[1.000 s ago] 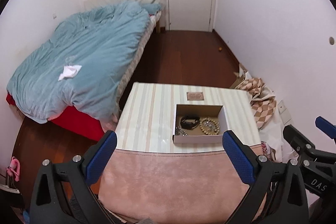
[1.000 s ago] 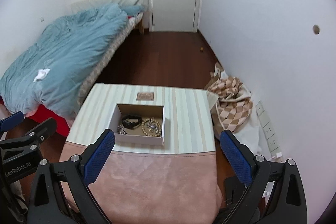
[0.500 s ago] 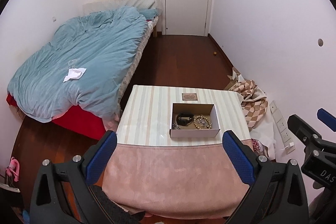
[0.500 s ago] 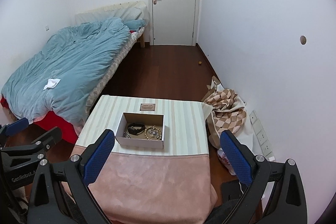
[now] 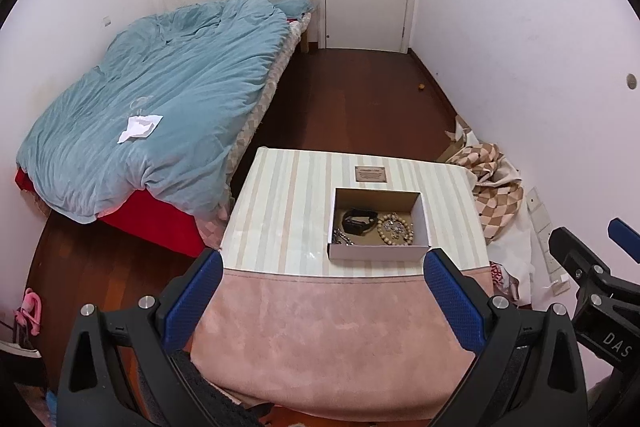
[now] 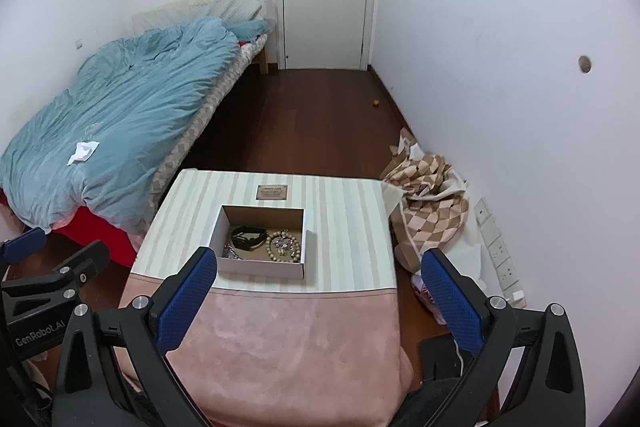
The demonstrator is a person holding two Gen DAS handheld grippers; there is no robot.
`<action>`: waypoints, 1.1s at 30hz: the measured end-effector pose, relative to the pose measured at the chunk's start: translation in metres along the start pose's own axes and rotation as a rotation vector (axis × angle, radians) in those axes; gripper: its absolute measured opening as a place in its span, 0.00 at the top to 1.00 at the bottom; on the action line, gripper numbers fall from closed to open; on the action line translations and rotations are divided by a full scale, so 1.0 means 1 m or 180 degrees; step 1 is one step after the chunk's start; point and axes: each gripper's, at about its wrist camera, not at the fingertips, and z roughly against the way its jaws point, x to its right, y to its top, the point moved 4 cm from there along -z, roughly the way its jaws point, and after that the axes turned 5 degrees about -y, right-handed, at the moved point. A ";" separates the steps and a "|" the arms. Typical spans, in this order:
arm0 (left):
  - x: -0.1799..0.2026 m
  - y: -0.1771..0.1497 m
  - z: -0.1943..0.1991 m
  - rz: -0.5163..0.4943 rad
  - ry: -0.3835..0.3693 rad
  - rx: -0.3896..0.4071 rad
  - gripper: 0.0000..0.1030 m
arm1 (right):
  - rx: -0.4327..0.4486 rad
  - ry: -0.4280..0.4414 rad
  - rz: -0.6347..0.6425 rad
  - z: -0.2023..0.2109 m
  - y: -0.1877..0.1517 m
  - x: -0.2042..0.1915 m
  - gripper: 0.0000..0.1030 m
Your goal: Organize jewelry
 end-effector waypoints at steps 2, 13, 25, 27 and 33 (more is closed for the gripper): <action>0.000 0.004 -0.008 -0.0015 0.0005 -0.0071 0.00 | -0.0029 -0.0003 0.0011 -0.006 0.004 -0.001 0.00; 0.000 0.023 -0.042 0.0011 0.0004 -0.0316 0.00 | -0.0306 0.0007 0.0065 -0.047 0.024 -0.005 0.00; 0.004 0.029 -0.055 -0.0027 0.0019 -0.0396 0.00 | -0.0413 -0.0068 0.0134 -0.064 0.029 -0.007 0.00; 0.004 0.029 -0.055 -0.0028 0.0019 -0.0398 0.00 | -0.0422 -0.0068 0.0137 -0.065 0.029 -0.007 0.00; 0.004 0.029 -0.055 -0.0026 0.0023 -0.0389 0.00 | -0.0424 -0.0070 0.0151 -0.065 0.029 -0.008 0.00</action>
